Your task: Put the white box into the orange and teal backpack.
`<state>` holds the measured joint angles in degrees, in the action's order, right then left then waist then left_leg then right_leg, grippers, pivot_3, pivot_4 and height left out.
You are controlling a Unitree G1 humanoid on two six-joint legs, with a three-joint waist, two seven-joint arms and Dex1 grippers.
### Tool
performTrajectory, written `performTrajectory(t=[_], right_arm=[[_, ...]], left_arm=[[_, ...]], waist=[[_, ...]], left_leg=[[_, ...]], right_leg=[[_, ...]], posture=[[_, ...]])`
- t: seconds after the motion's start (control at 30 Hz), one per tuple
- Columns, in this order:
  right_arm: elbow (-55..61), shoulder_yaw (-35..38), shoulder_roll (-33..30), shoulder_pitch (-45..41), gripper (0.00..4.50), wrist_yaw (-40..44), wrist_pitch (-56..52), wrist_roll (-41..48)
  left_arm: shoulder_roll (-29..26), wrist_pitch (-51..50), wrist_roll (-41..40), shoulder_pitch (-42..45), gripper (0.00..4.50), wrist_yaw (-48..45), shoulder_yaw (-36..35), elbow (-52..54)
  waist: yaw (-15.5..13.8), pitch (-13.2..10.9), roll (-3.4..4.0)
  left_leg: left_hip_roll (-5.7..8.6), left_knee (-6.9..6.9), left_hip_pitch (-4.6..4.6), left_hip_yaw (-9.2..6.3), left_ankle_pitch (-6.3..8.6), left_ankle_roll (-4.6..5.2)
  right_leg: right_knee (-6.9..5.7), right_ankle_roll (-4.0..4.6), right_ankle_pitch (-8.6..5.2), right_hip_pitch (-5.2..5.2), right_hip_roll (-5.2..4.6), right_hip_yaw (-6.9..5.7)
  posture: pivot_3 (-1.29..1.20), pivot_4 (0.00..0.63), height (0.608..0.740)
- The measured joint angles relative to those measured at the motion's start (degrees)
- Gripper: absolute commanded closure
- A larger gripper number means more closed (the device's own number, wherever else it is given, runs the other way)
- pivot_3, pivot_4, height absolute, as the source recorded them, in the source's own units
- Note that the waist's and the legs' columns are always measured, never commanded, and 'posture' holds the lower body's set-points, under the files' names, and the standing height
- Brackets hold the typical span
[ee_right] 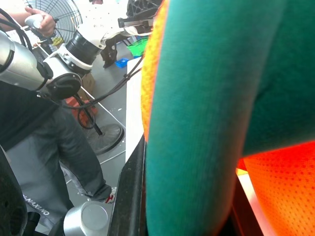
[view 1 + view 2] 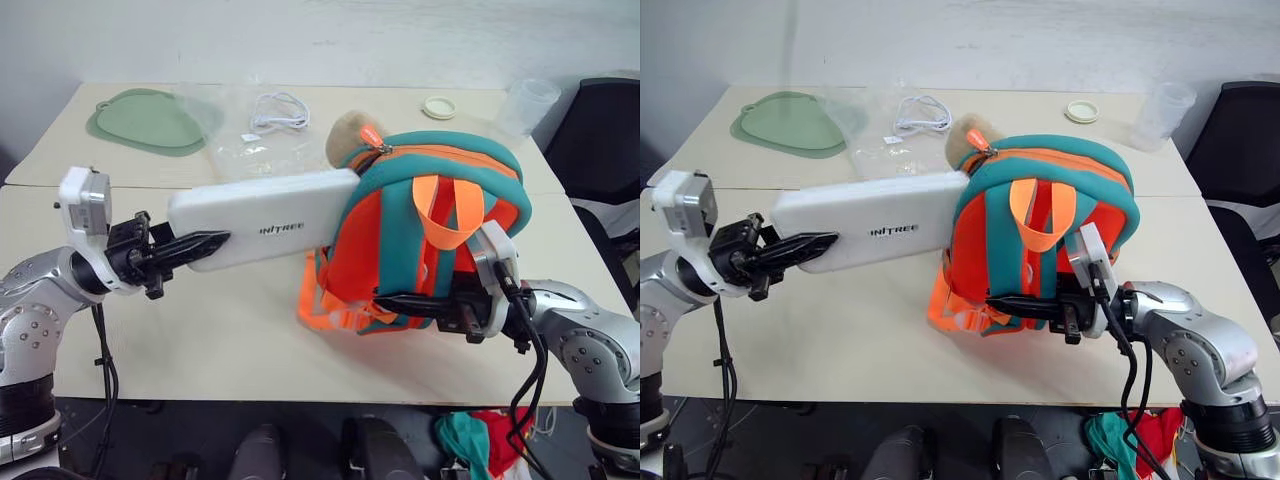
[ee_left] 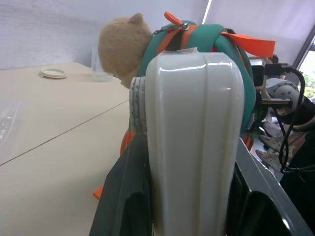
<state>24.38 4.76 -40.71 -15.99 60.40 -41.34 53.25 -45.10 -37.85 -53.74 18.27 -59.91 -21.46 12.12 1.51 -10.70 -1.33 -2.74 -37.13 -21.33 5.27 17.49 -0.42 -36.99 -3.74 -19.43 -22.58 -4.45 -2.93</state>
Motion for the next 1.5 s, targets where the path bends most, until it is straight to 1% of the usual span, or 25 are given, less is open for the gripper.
performTrajectory(t=[0.1,0.13,0.23,0.37,0.4,0.53,0.6,0.67,0.77,0.9,1.0,1.03,1.07,1.17,1.23,1.3,1.37,1.5], right_arm=[[0.0,0.0,0.0,0.1,4.44,0.1,0.0,-0.1],[0.0,0.0,0.0,0.1,4.44,0.2,0.0,-0.2],[0.0,0.0,-0.1,0.0,4.44,0.6,0.0,-0.3],[-0.1,-0.2,-0.3,-0.6,4.44,1.5,-0.1,-0.3],[-0.1,-0.2,-0.6,-0.6,4.44,1.9,-0.2,-0.3],[-0.2,-0.7,-1.1,-1.0,4.44,3.1,-0.6,-0.3],[-0.2,-1.2,-1.8,-1.1,4.44,4.4,-1.1,-0.4],[-0.2,-2.0,-2.0,-1.2,4.44,5.3,-1.2,-0.5],[-0.3,-2.2,-1.9,-1.4,4.44,5.6,-1.1,-0.6],[-0.4,-2.1,-1.9,-1.1,4.44,5.5,-0.9,-1.1],[-0.3,-2.1,-1.7,-0.9,4.44,5.1,-0.8,-1.3],[-0.2,-2.1,-1.6,-0.6,4.44,4.9,-0.6,-1.3],[-0.2,-2.1,-1.5,-0.2,4.44,4.7,-0.5,-1.4],[0.1,-2.1,-1.0,0.8,4.44,3.5,0.0,-1.5],[0.2,-2.1,-0.7,1.5,4.44,2.7,0.1,-1.6],[0.3,-2.1,-0.5,1.7,4.44,2.3,0.2,-1.8],[0.3,-2.1,-0.4,1.9,4.44,2.1,0.5,-1.8],[0.3,-2.1,-0.4,2.2,4.44,1.7,1.4,-2.0]], left_arm=[[0.0,2.9,3.3,1.9,3.24,-2.1,2.7,-2.1],[0.0,4.3,5.0,3.3,3.24,-2.9,4.6,-2.9],[0.5,5.7,8.3,8.3,3.24,-3.1,8.7,-4.8],[3.4,5.2,11.9,17.4,3.24,-1.9,14.3,-8.6],[4.8,4.3,12.4,20.4,3.24,-1.8,15.9,-9.9],[8.5,2.4,13.9,26.4,3.24,-2.3,20.4,-13.2],[10.4,2.4,16.9,28.4,3.24,-3.6,24.6,-15.5],[13.6,3.1,19.8,30.3,3.24,-3.4,27.7,-18.3],[18.4,6.9,25.6,34.6,3.24,-3.1,32.3,-22.5],[24.9,11.2,29.1,35.6,3.24,-1.6,33.4,-27.4],[26.5,12.2,29.7,35.5,3.24,-1.8,33.3,-28.0],[26.7,12.6,29.7,35.0,2.53,-2.5,33.3,-27.5],[26.8,13.2,29.7,34.4,2.30,-2.8,33.3,-26.8],[26.6,14.2,29.4,31.9,1.37,-2.7,31.9,-24.4],[25.4,15.1,28.8,29.9,0.75,-3.3,30.0,-23.3],[22.7,15.7,27.4,29.0,0.19,-5.6,28.0,-23.2],[18.7,16.6,26.2,28.9,0.18,-9.7,25.3,-23.4],[12.3,17.2,25.1,31.0,0.18,-17.6,22.7,-26.2]], waist=[[0.0,0.0,0.00],[-0.1,0.0,0.00],[-0.4,0.0,-0.01],[-1.0,0.0,-0.02],[-1.1,0.0,-0.02],[-1.4,0.0,-0.02],[-1.4,0.0,-0.02],[-1.4,0.0,-0.04],[-1.6,0.0,-0.06],[-1.4,0.0,-0.08],[-1.4,0.0,-0.08],[-1.4,0.0,-0.08],[-1.4,0.0,-0.08],[-1.3,0.0,-0.08],[-1.1,0.0,-0.08],[-1.0,0.0,-0.08],[-1.0,0.0,-0.08],[-1.4,0.0,-0.08]], left_leg=[[0.01,-0.02,0.01,0.00,0.00,0.01],[0.01,-0.03,0.01,0.00,0.00,0.01],[0.03,-0.05,0.00,-0.01,-0.01,0.03],[0.05,-0.11,-0.05,0.01,-0.01,0.04],[0.04,-0.14,-0.06,0.02,-0.01,0.04],[0.04,-0.21,-0.07,0.05,-0.03,0.05],[0.04,-0.26,-0.07,0.07,-0.04,0.06],[0.03,-0.33,-0.11,0.05,-0.04,0.07],[0.04,-0.44,-0.14,0.05,-0.04,0.09],[0.01,-0.48,-0.15,0.08,-0.04,0.09],[0.01,-0.50,-0.15,0.06,-0.04,0.09],[0.01,-0.50,-0.15,0.07,-0.04,0.09],[0.00,-0.50,-0.15,0.07,-0.04,0.08],[-0.02,-0.50,-0.15,0.07,-0.04,0.08],[-0.04,-0.49,-0.14,0.06,-0.05,0.07],[-0.05,-0.50,-0.14,0.07,-0.07,0.04],[-0.04,-0.50,-0.14,0.06,-0.07,0.04],[-0.01,-0.54,-0.18,0.06,-0.05,0.07]], right_leg=[[-0.02,0.00,0.00,0.01,0.00,-0.01],[-0.02,0.00,0.00,0.02,0.00,-0.01],[0.00,-0.03,0.02,0.05,-0.01,-0.03],[0.00,-0.07,0.04,0.02,0.02,-0.02],[0.00,-0.08,0.04,0.02,0.04,-0.02],[0.00,-0.09,0.04,0.02,0.10,-0.02],[-0.01,-0.09,0.05,0.02,0.12,0.00],[-0.03,-0.10,0.05,0.03,0.14,-0.01],[-0.04,-0.15,0.08,0.03,0.15,0.01],[-0.04,-0.18,0.10,0.02,0.16,0.04],[-0.07,-0.18,0.10,0.02,0.16,0.03],[-0.07,-0.18,0.10,0.03,0.15,0.04],[-0.07,-0.18,0.10,0.02,0.15,0.05],[-0.08,-0.18,0.10,0.02,0.15,0.06],[-0.10,-0.18,0.10,0.01,0.16,0.06],[-0.14,-0.18,0.09,-0.01,0.17,0.05],[-0.13,-0.17,0.09,-0.01,0.17,0.04],[-0.10,-0.17,0.09,0.00,0.16,0.02]], posture=[[0.00,0.150,0.740],[0.00,0.150,0.740],[0.00,0.150,0.740],[0.00,0.150,0.740],[0.00,0.150,0.740],[0.00,0.150,0.740],[0.00,0.150,0.740],[0.00,0.150,0.740],[0.00,0.150,0.740],[0.00,0.150,0.740],[0.00,0.150,0.740],[0.00,0.150,0.740],[0.00,0.150,0.740],[0.00,0.150,0.740],[0.00,0.150,0.740],[0.00,0.150,0.740],[0.00,0.150,0.740],[0.00,0.150,0.740]])
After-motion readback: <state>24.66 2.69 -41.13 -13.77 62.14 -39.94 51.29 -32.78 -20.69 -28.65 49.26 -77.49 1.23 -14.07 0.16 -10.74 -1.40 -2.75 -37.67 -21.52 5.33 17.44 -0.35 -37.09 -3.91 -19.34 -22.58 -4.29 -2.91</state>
